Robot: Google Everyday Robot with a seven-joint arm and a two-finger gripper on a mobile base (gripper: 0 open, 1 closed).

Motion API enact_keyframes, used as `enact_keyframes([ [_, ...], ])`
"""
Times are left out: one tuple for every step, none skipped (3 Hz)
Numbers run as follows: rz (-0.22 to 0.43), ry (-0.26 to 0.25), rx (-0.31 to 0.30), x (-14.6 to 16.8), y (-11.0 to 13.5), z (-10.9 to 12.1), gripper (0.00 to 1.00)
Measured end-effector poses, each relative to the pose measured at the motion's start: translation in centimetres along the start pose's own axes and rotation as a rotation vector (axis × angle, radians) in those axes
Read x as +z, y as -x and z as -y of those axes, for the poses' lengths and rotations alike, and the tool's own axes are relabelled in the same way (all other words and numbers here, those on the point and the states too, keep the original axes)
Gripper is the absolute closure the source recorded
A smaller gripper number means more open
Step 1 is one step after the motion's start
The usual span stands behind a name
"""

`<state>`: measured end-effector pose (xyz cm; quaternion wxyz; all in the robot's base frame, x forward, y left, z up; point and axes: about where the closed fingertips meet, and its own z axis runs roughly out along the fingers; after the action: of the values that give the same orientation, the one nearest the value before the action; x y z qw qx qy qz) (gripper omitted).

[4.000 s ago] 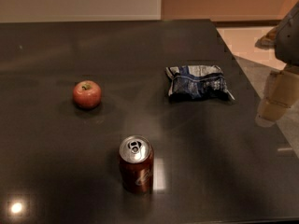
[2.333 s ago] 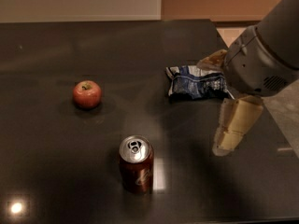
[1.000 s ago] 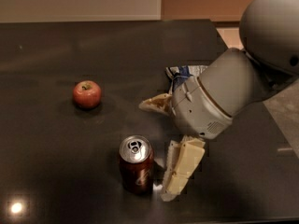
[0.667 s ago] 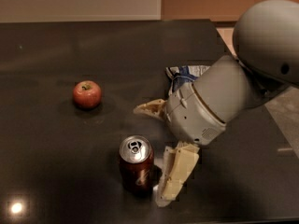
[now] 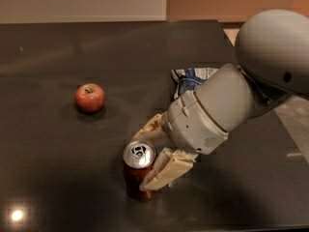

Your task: Pick coke can

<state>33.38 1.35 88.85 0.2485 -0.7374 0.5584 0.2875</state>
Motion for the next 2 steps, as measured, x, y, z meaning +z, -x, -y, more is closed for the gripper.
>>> enact_keyframes([
  [0.006,0.003,-0.004,0.2,0.1,0.0,0.62],
  [0.006,-0.002,-0.007,-1.1,0.8,0.8,0.86],
])
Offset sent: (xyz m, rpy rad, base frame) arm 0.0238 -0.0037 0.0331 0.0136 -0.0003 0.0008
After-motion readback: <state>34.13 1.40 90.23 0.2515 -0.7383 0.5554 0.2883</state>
